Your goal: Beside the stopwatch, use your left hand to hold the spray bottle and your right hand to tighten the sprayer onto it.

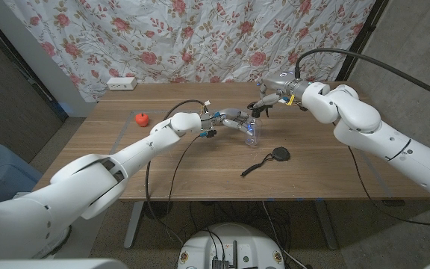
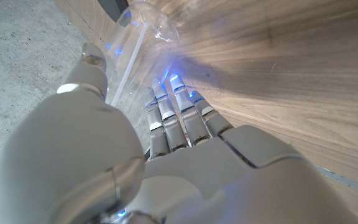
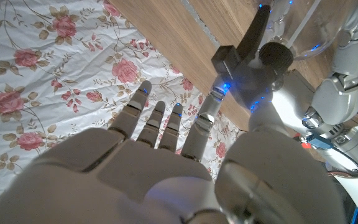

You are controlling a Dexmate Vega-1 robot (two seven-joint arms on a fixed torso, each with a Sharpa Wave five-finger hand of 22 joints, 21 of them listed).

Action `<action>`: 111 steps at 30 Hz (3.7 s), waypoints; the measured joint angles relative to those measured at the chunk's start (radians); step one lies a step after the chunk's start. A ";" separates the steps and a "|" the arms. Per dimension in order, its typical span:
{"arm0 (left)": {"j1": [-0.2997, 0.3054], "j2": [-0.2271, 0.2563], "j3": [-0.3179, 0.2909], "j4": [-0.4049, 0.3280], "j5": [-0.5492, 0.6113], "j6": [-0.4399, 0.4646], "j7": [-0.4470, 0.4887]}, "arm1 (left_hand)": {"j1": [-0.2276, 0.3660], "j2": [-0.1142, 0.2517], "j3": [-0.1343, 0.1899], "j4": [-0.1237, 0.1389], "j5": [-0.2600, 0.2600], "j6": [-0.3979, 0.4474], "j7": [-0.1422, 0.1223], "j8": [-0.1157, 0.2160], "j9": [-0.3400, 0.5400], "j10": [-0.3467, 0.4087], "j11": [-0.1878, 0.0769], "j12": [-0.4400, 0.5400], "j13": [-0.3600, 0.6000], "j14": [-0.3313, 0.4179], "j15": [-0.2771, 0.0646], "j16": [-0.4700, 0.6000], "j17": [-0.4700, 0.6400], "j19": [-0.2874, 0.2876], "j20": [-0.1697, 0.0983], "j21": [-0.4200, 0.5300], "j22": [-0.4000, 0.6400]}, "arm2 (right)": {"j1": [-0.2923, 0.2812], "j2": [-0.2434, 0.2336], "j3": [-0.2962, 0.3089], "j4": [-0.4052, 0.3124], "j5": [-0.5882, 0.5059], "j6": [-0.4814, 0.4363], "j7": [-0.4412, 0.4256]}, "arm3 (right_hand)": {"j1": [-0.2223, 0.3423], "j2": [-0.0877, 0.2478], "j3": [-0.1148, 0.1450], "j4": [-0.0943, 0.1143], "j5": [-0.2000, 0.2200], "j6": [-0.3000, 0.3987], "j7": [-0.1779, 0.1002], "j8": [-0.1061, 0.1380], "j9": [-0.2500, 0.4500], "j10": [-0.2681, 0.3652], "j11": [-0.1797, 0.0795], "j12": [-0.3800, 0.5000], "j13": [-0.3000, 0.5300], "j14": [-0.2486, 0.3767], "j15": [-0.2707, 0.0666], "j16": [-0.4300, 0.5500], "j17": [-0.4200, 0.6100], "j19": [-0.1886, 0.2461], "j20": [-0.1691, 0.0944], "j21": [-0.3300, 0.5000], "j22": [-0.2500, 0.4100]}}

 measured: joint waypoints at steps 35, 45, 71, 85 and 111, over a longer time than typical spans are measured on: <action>0.012 0.017 -0.010 -0.030 0.002 -0.003 0.006 | -0.033 0.033 0.002 -0.002 0.001 0.037 0.038 -0.068 -0.006 0.007 0.008 0.000 0.009 0.004 -0.004 0.000 0.000 0.009 -0.002 0.000 0.000 | 0.001 0.079 -0.026 -0.023 -0.100 -0.193 0.107 | 0.025 -0.010 -0.002 -0.024 0.005 0.129 0.042 0.030 -0.036 0.115 0.011 0.000 0.000 0.089 -0.007 0.024 -0.007 0.054 0.011 0.000 0.000; 0.015 0.022 -0.010 -0.043 0.002 0.000 0.003 | -0.033 0.033 0.005 -0.005 0.004 0.037 0.038 -0.068 -0.006 0.007 0.008 -0.001 0.009 0.004 -0.004 0.000 0.000 0.009 -0.002 0.000 0.000 | 0.011 0.095 -0.037 -0.017 -0.080 -0.220 0.100 | 0.025 -0.010 -0.010 -0.015 0.005 0.170 0.044 0.058 -0.023 0.148 0.016 0.000 0.000 0.119 -0.012 0.035 -0.004 0.075 0.011 0.000 0.000; -0.001 0.012 -0.005 -0.017 0.020 -0.014 0.014 | -0.034 0.034 0.009 -0.009 0.003 0.037 0.038 -0.068 -0.006 0.012 0.013 -0.004 0.009 0.018 -0.007 0.000 0.005 0.018 0.000 0.000 0.000 | 0.014 0.104 -0.064 -0.032 -0.109 -0.283 0.086 | -0.008 -0.022 -0.023 -0.003 0.005 0.244 0.044 0.103 -0.005 0.215 0.002 0.004 -0.006 0.166 -0.023 0.043 -0.005 0.089 0.018 0.000 0.000; 0.005 0.019 -0.005 -0.031 0.037 -0.010 0.044 | -0.034 0.034 0.009 -0.009 0.000 0.037 0.038 -0.067 -0.006 0.015 0.015 -0.002 0.009 0.022 -0.004 0.000 0.004 0.022 -0.004 0.000 0.000 | 0.006 0.112 -0.069 -0.038 -0.130 -0.306 0.090 | -0.022 -0.022 -0.027 0.001 0.005 0.259 0.051 0.110 0.006 0.226 0.002 0.003 -0.005 0.180 -0.026 0.050 -0.005 0.096 0.025 0.000 0.000; 0.040 0.053 -0.012 -0.110 0.065 0.022 0.089 | -0.034 0.034 0.011 -0.011 0.004 0.037 0.038 -0.067 -0.006 0.023 0.023 -0.004 0.009 0.043 -0.007 0.000 0.004 0.032 -0.004 0.000 0.000 | -0.002 0.156 -0.100 -0.039 -0.221 -0.389 0.125 | -0.026 -0.023 -0.035 0.001 0.012 0.286 0.059 0.132 0.006 0.280 -0.002 0.003 -0.005 0.225 -0.025 0.058 -0.005 0.113 0.030 0.000 0.005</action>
